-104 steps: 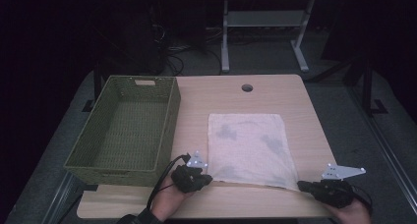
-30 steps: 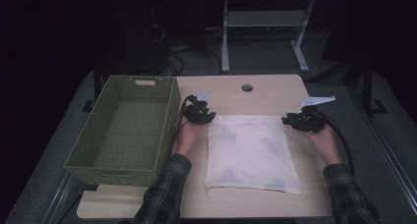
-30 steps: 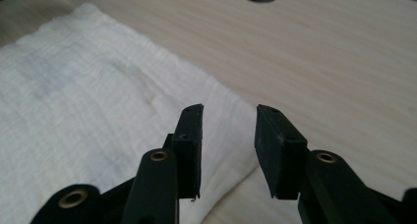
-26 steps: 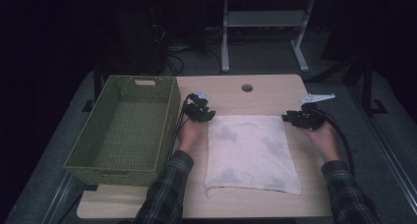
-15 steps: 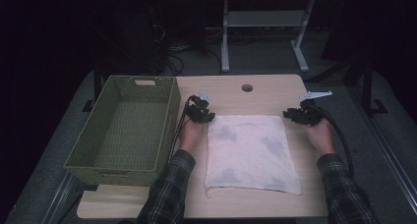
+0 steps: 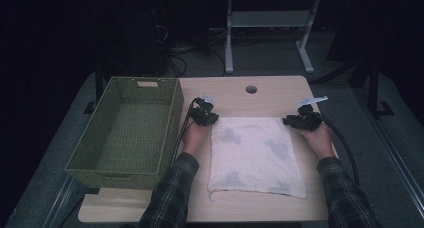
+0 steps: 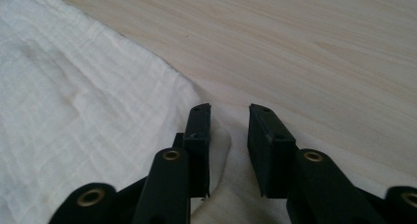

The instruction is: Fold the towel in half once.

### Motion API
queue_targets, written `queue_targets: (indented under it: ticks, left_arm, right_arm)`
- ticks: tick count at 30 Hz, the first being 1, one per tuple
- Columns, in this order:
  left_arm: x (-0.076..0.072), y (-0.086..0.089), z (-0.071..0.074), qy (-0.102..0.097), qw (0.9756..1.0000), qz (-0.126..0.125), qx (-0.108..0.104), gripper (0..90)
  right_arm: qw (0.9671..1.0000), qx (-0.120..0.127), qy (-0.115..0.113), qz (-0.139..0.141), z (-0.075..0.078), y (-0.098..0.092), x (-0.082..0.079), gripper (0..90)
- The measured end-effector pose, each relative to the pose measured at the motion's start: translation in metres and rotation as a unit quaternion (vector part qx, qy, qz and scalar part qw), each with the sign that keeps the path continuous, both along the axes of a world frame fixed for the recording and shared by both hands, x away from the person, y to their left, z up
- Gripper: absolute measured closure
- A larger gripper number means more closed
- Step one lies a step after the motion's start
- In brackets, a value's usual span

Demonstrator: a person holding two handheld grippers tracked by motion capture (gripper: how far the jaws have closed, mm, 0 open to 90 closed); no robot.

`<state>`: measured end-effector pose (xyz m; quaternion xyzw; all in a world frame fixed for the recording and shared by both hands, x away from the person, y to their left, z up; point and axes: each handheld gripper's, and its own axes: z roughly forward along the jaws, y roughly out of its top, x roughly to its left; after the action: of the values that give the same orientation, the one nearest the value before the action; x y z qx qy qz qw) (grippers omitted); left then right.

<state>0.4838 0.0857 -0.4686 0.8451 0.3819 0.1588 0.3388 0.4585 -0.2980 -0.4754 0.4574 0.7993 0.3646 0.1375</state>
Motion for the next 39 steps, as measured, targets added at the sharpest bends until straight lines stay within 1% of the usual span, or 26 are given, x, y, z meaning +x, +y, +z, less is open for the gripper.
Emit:
queue_targets:
  ticks: [2, 3, 5, 8, 9, 10, 12, 14, 16, 18, 20, 22, 23, 24, 26, 27, 28, 30, 31, 32, 33, 37, 39]
  left_arm:
    - [0.000, 0.000, 0.000, 0.000, 1.0000, -0.002, -0.001, 82.6]
    - [0.000, -0.001, 0.000, 0.002, 1.0000, -0.002, -0.001, 83.4]
    - [0.000, -0.001, 0.000, 0.002, 1.0000, -0.004, -0.001, 84.5]
    - [0.001, 0.000, 0.001, 0.008, 1.0000, -0.002, -0.005, 85.7]
    - [0.002, 0.000, 0.001, 0.011, 0.9999, -0.001, -0.007, 86.0]
    - [0.002, 0.001, 0.000, 0.015, 0.9998, 0.004, -0.014, 86.2]
    - [0.002, 0.002, 0.001, 0.019, 0.9996, 0.009, -0.017, 86.6]
    - [0.002, 0.003, 0.001, 0.023, 0.9995, 0.012, -0.016, 86.8]
    - [0.002, 0.004, 0.002, 0.023, 0.9993, 0.016, -0.025, 86.9]
    - [0.002, 0.004, 0.004, 0.020, 0.9992, 0.018, -0.031, 86.9]
    - [0.001, 0.005, 0.010, 0.012, 0.9993, 0.016, -0.031, 87.0]
    - [0.000, 0.005, 0.016, 0.004, 0.9992, 0.020, -0.033, 87.0]
    - [-0.001, 0.005, 0.019, 0.000, 0.9991, 0.021, -0.037, 87.0]
    - [-0.001, 0.005, 0.023, -0.005, 0.9990, 0.023, -0.037, 87.0]
    - [-0.002, 0.006, 0.030, -0.018, 0.9983, 0.029, -0.046, 87.0]
    - [-0.002, 0.006, 0.034, -0.024, 0.9980, 0.033, -0.048, 87.0]
    - [-0.003, 0.006, 0.038, -0.030, 0.9978, 0.034, -0.049, 87.0]
    - [-0.004, 0.006, 0.044, -0.037, 0.9975, 0.034, -0.049, 87.0]
    - [-0.005, 0.006, 0.046, -0.039, 0.9974, 0.034, -0.051, 87.0]
    - [-0.007, 0.006, 0.048, -0.039, 0.9975, 0.033, -0.050, 87.0]
    - [-0.008, 0.006, 0.049, -0.038, 0.9976, 0.032, -0.048, 87.0]
    - [-0.017, 0.010, 0.052, -0.030, 0.9973, 0.034, -0.057, 87.0]
    - [-0.023, 0.011, 0.053, -0.029, 0.9972, 0.033, -0.061, 87.0]
  right_arm:
    - [1.0000, 0.001, 0.001, 0.003, 0.000, 0.001, -0.001, 77.6]
    - [1.0000, -0.004, -0.002, 0.006, 0.000, 0.002, -0.001, 81.1]
    - [0.9999, -0.005, -0.001, 0.011, 0.000, 0.003, -0.002, 84.8]
    - [1.0000, 0.001, 0.004, 0.007, 0.000, 0.001, -0.001, 87.5]
    - [1.0000, 0.000, 0.003, 0.002, 0.000, 0.001, -0.001, 87.9]
    - [1.0000, -0.003, 0.003, -0.002, 0.001, 0.001, -0.001, 88.2]
    - [0.9999, -0.013, -0.003, -0.004, 0.002, -0.002, -0.001, 88.6]
    - [0.9999, -0.012, -0.003, -0.007, 0.004, -0.004, -0.001, 88.8]
    - [0.9999, -0.001, -0.006, -0.011, 0.007, -0.007, -0.001, 88.8]
    - [0.9999, 0.005, -0.010, -0.013, 0.011, -0.009, -0.002, 88.9]
    - [0.9998, 0.004, -0.016, -0.014, 0.014, -0.011, -0.002, 89.0]
    - [0.9996, 0.007, -0.022, -0.015, 0.018, -0.012, -0.003, 89.1]
    - [0.9995, 0.011, -0.024, -0.016, 0.021, -0.014, -0.003, 89.1]
    - [0.9993, 0.014, -0.031, -0.017, 0.023, -0.015, -0.004, 89.1]
    - [0.9988, 0.018, -0.042, -0.017, 0.029, -0.017, -0.004, 89.1]
    - [0.9987, 0.022, -0.041, -0.019, 0.032, -0.017, -0.004, 89.1]
    - [0.9988, 0.022, -0.041, -0.017, 0.036, -0.017, -0.004, 89.1]
    - [0.9981, 0.017, -0.057, -0.018, 0.045, -0.015, -0.003, 89.1]
    - [0.9980, 0.014, -0.060, -0.018, 0.049, -0.014, -0.002, 89.1]
    - [0.9981, 0.010, -0.057, -0.018, 0.051, -0.014, -0.001, 89.1]
    - [0.9980, 0.006, -0.060, -0.017, 0.053, -0.013, -0.002, 89.1]
    - [0.9978, 0.012, -0.064, -0.012, 0.054, -0.014, -0.008, 89.1]
    - [0.9971, 0.019, -0.073, -0.011, 0.054, -0.016, -0.014, 89.1]
